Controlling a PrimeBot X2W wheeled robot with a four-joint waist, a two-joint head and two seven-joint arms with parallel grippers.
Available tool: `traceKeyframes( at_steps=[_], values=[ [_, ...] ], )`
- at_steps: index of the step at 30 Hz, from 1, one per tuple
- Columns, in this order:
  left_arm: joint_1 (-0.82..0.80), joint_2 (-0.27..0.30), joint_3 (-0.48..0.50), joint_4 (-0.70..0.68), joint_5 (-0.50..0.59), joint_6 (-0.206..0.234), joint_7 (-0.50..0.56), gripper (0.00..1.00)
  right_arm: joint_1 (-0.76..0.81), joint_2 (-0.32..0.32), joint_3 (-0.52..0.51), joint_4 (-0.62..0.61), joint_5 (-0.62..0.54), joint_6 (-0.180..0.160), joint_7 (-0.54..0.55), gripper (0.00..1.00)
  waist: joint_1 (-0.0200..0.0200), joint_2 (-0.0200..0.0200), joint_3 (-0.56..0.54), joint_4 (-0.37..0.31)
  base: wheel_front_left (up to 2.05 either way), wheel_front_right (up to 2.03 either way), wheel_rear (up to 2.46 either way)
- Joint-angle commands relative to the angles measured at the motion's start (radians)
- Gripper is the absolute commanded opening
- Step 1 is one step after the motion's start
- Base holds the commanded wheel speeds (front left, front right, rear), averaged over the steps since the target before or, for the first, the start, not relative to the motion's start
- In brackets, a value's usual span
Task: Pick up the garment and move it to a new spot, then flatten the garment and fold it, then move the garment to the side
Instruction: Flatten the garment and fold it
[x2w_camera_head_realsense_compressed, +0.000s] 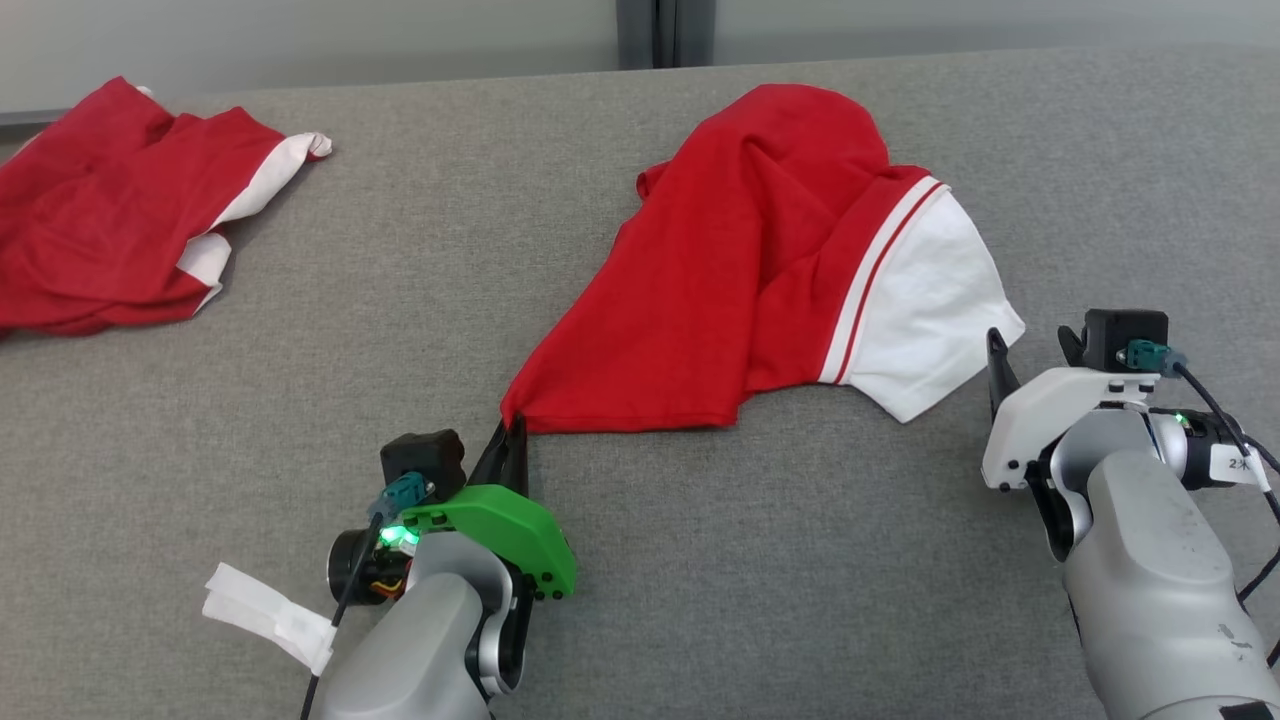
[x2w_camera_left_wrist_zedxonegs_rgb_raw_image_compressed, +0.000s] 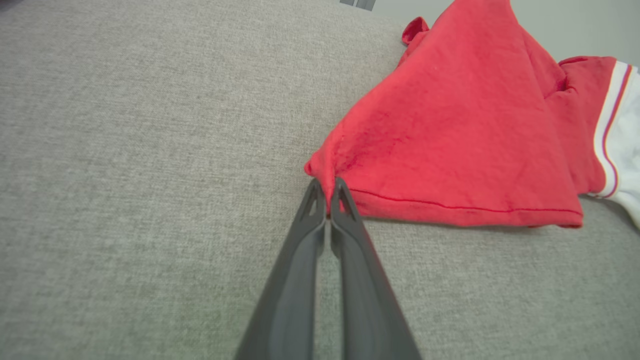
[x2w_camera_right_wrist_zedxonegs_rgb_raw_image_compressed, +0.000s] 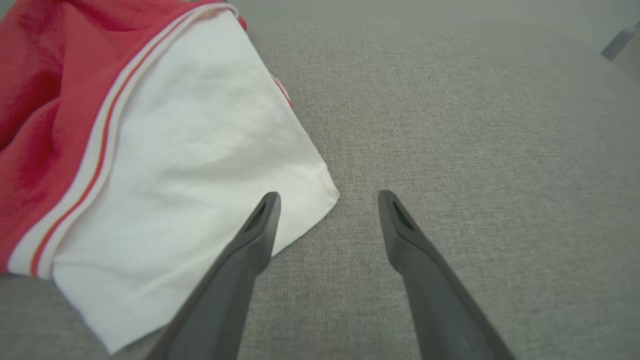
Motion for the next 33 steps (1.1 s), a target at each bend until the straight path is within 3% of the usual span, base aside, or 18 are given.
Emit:
traceKeyframes(
  at_steps=[1,5,6,9,18,24,28,33],
  values=[
    [-0.001,0.004,0.004,-0.012,0.007,-0.001,-0.003,0.00,-0.023,-0.005,-0.012,0.030,-0.014,-0.001,0.015,1.00,0.0000,-0.0001,0.016,0.019,0.00,0.00,0.00],
    [0.006,0.004,0.008,-0.042,0.020,0.000,-0.003,0.00,-0.082,-0.018,-0.034,0.130,-0.028,-0.001,0.040,1.00,0.0000,-0.0001,0.025,0.031,0.00,0.00,0.00],
    [0.008,0.004,0.010,-0.048,0.024,0.002,-0.003,0.00,-0.094,-0.020,-0.037,0.155,-0.028,-0.001,0.045,0.50,0.0000,-0.0001,0.026,0.033,0.00,0.00,0.00],
    [0.013,0.004,0.017,-0.059,0.035,0.006,-0.003,0.00,-0.117,-0.024,-0.041,0.210,-0.015,-0.001,0.044,0.00,0.0000,-0.0001,0.028,0.034,0.00,0.00,0.00],
    [0.037,0.005,0.069,-0.097,0.074,-0.002,-0.003,0.00,-0.177,-0.023,-0.002,0.271,0.086,-0.001,-0.091,0.00,0.0000,-0.0001,0.003,-0.001,0.00,0.00,0.00],
    [0.052,0.005,0.163,-0.187,0.106,-0.016,-0.003,0.00,-0.147,-0.012,0.108,0.201,0.255,-0.001,-0.149,0.00,0.0000,-0.0001,-0.049,-0.035,0.00,0.00,0.00],
    [0.069,0.005,0.230,-0.289,0.145,-0.026,-0.002,0.00,-0.076,-0.019,0.221,0.056,0.432,-0.001,-0.153,0.00,0.0000,-0.0001,-0.094,-0.056,0.00,0.00,0.00],
    [0.093,0.013,0.285,-0.445,0.190,-0.041,-0.002,0.00,0.069,-0.097,0.319,-0.298,0.688,-0.001,-0.128,0.00,0.0000,-0.0001,-0.149,-0.082,0.00,0.00,0.00]
  ],
)
